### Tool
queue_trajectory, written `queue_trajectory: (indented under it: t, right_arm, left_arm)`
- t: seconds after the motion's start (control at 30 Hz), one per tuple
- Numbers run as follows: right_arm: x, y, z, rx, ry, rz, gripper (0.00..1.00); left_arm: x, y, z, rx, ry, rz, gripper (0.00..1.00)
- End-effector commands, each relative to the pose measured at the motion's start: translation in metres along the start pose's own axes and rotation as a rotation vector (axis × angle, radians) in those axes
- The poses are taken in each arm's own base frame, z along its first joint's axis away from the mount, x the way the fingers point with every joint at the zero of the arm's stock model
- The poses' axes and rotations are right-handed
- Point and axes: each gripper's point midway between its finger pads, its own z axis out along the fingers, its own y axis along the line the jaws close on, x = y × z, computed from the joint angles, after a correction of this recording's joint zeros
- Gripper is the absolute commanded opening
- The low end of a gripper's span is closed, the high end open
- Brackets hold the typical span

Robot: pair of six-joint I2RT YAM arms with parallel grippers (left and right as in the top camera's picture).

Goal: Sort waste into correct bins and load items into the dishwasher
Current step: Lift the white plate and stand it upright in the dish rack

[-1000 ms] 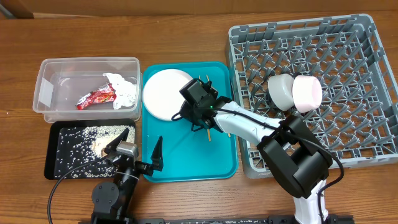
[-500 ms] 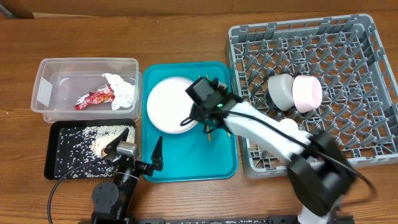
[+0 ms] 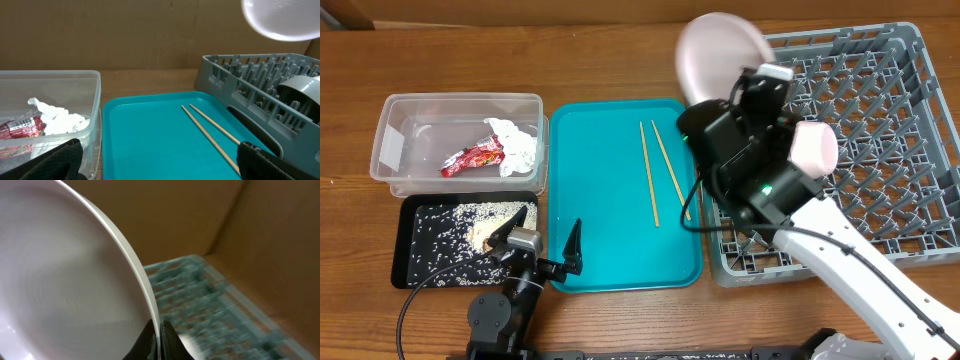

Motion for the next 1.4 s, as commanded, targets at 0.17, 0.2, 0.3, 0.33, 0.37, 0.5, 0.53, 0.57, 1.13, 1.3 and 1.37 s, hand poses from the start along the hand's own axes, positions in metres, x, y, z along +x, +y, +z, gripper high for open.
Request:
queue_trajectory:
  t: [0.17,0.2,0.3,0.33,0.37,0.5,0.53,0.57,1.13,1.3,1.37]
  right_arm:
    - [0.018,-0.043,0.075,0.272,0.074,-0.150,0.04]
    - [0.026,-0.037,0.081,0.275,0.087,-0.170,0.04]
    - [0.037,-0.020,0.089,0.267,0.098,-0.227,0.04]
    - [0.041,-0.015,0.090,0.262,0.101,-0.242,0.04]
    - [0.044,-0.010,0.092,0.260,0.102,-0.256,0.04]
    - [0.063,0.006,0.104,0.260,0.120,-0.298,0.04]
    - [0.068,0.010,0.107,0.257,0.127,-0.309,0.04]
    - [0.072,0.013,0.108,0.249,0.134,-0.315,0.04]
    - [0.055,0.060,0.090,0.118,0.053,-0.378,0.04]
    - [0.061,0.066,0.091,0.080,0.072,-0.393,0.04]
    - [0.069,0.071,0.091,0.043,0.095,-0.405,0.04]
  left_arm:
    - [-0.001,-0.001,0.000,0.006,-0.007,-0.010,1.00]
    - [-0.001,-0.001,0.000,0.006,-0.007,-0.010,1.00]
    - [-0.001,-0.001,0.000,0.006,-0.007,-0.010,1.00]
    - [-0.001,-0.001,0.000,0.006,-0.007,-0.010,1.00]
    - [-0.001,-0.001,0.000,0.006,-0.007,-0.010,1.00]
    - [-0.001,-0.001,0.000,0.006,-0.007,-0.010,1.00]
    - [-0.001,-0.001,0.000,0.006,-0.007,-0.010,1.00]
    - [-0.001,-0.001,0.000,0.006,-0.007,-0.010,1.00]
    - [-0.001,-0.001,0.000,0.006,-0.007,-0.010,1.00]
    - [-0.001,-0.001,0.000,0.006,-0.007,-0.010,1.00]
    - [-0.001,-0.001,0.000,0.006,-0.007,-0.010,1.00]
